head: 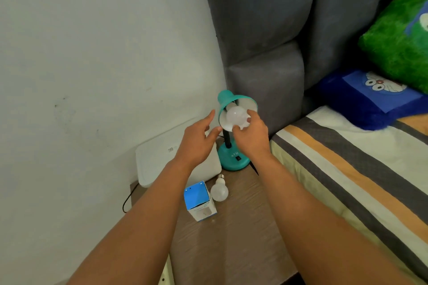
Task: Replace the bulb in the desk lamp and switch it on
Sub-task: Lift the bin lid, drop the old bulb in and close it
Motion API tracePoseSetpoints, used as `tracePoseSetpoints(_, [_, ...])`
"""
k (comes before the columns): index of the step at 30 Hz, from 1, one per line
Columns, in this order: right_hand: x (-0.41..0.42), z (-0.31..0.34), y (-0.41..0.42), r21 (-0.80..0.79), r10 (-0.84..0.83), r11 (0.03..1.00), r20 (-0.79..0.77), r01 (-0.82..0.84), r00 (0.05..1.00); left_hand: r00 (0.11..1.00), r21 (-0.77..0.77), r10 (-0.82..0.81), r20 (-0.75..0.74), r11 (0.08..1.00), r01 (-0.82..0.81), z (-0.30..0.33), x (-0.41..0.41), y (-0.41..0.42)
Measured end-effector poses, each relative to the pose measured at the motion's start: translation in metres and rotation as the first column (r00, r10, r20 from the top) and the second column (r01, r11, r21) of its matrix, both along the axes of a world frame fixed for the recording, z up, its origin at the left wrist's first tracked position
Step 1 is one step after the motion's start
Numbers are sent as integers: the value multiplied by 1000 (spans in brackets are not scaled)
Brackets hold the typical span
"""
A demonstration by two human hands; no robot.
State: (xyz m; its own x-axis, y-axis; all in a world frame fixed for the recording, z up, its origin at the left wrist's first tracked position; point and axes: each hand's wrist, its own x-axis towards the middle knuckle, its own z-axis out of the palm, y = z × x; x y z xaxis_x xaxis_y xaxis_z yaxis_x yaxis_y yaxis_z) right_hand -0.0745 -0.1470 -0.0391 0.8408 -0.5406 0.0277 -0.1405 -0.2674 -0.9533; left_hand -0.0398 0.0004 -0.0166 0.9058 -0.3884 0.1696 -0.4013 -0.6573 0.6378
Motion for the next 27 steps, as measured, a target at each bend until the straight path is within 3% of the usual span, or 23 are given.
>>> tracePoseSetpoints(7, [-27,2,22,-39,74,997,43,-73,996,983,-23,168,-76,985,-170,-16,-29,65])
tracePoseSetpoints(17, [11,-30,81,-223,403,873,-173,-434,899,857,-14,497,-134,864,-503,-61,-28,168])
tracePoseSetpoints(22, [44,-47,80,-320,383,822,-303,-472,872,820,-29,498,-284,850,-526,-84,-14,191])
tracePoseSetpoints(27, [60,-62,73,-272,417,821,-314,-502,853,821,-61,458,-342,860,-506,-102,-6,195])
